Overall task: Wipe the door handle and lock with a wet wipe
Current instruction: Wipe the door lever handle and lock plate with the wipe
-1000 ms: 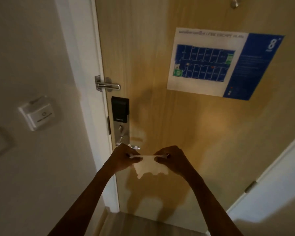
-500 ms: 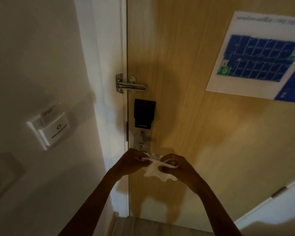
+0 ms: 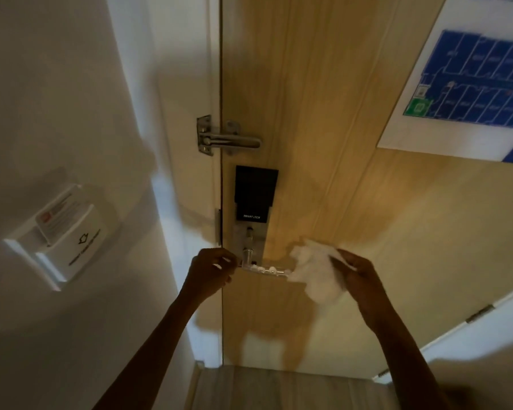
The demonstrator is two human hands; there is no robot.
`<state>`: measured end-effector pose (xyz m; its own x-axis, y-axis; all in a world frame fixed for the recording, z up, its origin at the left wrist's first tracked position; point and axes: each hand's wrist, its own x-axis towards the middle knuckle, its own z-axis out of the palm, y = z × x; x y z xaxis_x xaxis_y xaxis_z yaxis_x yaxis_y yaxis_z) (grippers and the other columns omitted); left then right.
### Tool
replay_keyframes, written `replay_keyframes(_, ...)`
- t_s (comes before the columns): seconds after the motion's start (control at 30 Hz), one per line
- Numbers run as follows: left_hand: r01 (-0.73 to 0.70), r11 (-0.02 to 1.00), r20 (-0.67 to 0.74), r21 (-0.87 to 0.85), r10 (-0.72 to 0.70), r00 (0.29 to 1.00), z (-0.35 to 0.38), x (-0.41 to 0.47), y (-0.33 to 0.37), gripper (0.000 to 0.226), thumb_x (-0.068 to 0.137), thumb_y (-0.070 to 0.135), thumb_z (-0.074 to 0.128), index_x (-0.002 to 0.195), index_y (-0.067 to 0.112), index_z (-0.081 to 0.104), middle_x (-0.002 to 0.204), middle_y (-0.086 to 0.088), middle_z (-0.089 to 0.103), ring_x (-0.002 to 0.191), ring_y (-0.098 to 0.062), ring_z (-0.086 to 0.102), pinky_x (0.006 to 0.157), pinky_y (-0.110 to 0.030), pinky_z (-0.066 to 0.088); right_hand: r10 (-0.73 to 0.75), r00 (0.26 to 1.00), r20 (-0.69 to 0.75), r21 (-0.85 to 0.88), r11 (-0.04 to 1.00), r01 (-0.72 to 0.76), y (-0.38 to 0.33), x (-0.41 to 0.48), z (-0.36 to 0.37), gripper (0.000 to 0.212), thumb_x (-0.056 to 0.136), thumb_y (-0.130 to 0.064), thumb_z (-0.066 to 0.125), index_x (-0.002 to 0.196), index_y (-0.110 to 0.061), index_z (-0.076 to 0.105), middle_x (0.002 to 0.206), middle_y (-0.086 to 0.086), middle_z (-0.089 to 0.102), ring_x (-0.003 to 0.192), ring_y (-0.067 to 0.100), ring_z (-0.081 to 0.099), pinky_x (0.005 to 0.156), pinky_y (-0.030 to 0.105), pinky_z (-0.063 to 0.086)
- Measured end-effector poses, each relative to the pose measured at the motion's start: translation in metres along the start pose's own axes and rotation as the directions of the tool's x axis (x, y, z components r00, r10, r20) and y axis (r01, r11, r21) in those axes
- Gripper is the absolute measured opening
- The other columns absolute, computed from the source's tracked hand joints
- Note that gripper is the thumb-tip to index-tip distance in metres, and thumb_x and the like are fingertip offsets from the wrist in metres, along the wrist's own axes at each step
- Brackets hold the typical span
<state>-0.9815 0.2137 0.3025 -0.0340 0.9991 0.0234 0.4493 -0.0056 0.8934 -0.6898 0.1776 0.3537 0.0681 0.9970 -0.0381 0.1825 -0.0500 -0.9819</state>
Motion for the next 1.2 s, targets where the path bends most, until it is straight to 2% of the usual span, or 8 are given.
replay_keyframes(0.2, 0.113, 0.994, -0.036, 0.004, -0.112, 0.993, 0.009, 0.011, -0.014, 0.013, 0.089, 0.023, 0.065, 0.093, 0.013, 0.073, 0.081, -0.004, 0.074, 0.066, -0.013, 0.072, 0.070, -0.031, 0.062, -0.279, 0.950, -0.137, -0.393, 0.896, 0.207, 0.016, 0.017, 0.028, 0.031, 0.092, -0.008, 0.059, 0.123, -0.012, 0.064, 0.118, 0.005, 0.068, 0.104, 0.017, 0.066, 0.083, 0.017, 0.050)
replay_keyframes(0.3, 0.066, 0.996, 0.019, 0.052, -0.067, 0.998, 0.014, 0.016, -0.010, 0.011, 0.087, 0.017, 0.067, 0.082, 0.013, 0.077, 0.068, 0.007, 0.070, 0.060, -0.001, 0.068, 0.064, -0.015, 0.055, -0.239, 0.964, 0.114, -0.503, 0.823, 0.264, 0.036, 0.009, 0.059, 0.042, 0.093, -0.014, 0.058, 0.134, -0.010, 0.052, 0.135, 0.004, 0.054, 0.120, 0.011, 0.049, 0.096, 0.009, 0.032)
replay_keyframes(0.37, 0.055, 0.995, 0.043, 0.085, -0.058, 0.997, 0.016, 0.018, -0.009, 0.014, 0.086, 0.021, 0.068, 0.075, 0.016, 0.076, 0.062, 0.012, 0.067, 0.059, 0.003, 0.067, 0.063, -0.014, 0.051, -0.184, 0.946, 0.266, -0.567, 0.764, 0.308, 0.047, 0.004, 0.070, 0.048, 0.095, -0.025, 0.055, 0.140, -0.014, 0.043, 0.137, -0.005, 0.045, 0.124, 0.004, 0.039, 0.101, 0.014, 0.029)
replay_keyframes(0.5, 0.107, 0.994, 0.032, 0.020, -0.107, 0.994, 0.016, 0.020, -0.009, 0.010, 0.084, 0.017, 0.070, 0.079, 0.014, 0.078, 0.065, 0.005, 0.072, 0.060, -0.003, 0.069, 0.059, -0.010, 0.047, -0.203, 0.956, 0.214, -0.544, 0.788, 0.289, 0.044, 0.013, 0.071, 0.034, 0.100, -0.025, 0.042, 0.129, -0.012, 0.055, 0.124, 0.009, 0.059, 0.099, 0.014, 0.058, 0.083, 0.018, 0.047)
replay_keyframes(0.63, 0.102, 0.995, 0.033, 0.007, -0.102, 0.994, 0.016, 0.021, -0.006, 0.011, 0.081, 0.014, 0.071, 0.072, 0.016, 0.077, 0.059, 0.009, 0.070, 0.055, 0.002, 0.066, 0.055, -0.006, 0.045, -0.193, 0.941, 0.279, -0.741, 0.579, 0.339, 0.058, 0.032, 0.072, 0.038, 0.101, -0.030, 0.040, 0.134, -0.017, 0.050, 0.125, 0.010, 0.058, 0.109, 0.027, 0.057, 0.092, 0.039, 0.048)
replay_keyframes(0.77, 0.120, 0.991, 0.043, 0.063, -0.123, 0.992, 0.016, 0.025, -0.004, 0.023, 0.081, 0.018, 0.071, 0.058, 0.024, 0.070, 0.047, 0.016, 0.064, 0.048, 0.006, 0.060, 0.049, -0.002, 0.038, -0.197, 0.922, 0.334, -0.730, 0.564, 0.385, 0.067, 0.038, 0.078, 0.031, 0.102, -0.033, 0.033, 0.117, -0.018, 0.056, 0.099, 0.007, 0.058, 0.080, 0.019, 0.055, 0.071, 0.033, 0.048)
replay_keyframes(0.93, 0.062, 0.992, 0.054, 0.113, -0.069, 0.996, 0.015, 0.026, -0.006, 0.014, 0.082, 0.025, 0.072, 0.069, 0.021, 0.076, 0.043, 0.029, 0.059, 0.052, 0.011, 0.061, 0.052, -0.001, 0.038, -0.255, 0.923, 0.290, -0.750, 0.538, 0.384, 0.080, 0.030, 0.063, 0.055, 0.096, -0.051, 0.017, 0.121, -0.018, 0.052, 0.100, 0.002, 0.061, 0.079, 0.014, 0.054, 0.071, 0.030, 0.049)
replay_keyframes(1.2, 0.099, 0.995, 0.056, -0.011, -0.098, 0.994, 0.016, 0.029, -0.011, 0.009, 0.080, 0.023, 0.076, 0.072, 0.020, 0.077, 0.058, 0.016, 0.071, 0.063, -0.002, 0.071, 0.074, -0.021, 0.056, -0.334, 0.879, 0.341, -0.756, 0.459, 0.468, 0.076, 0.036, 0.076, 0.024, 0.096, -0.019, 0.042, 0.112, -0.010, 0.058, 0.099, 0.010, 0.063, 0.080, 0.025, 0.059, 0.070, 0.042, 0.051)
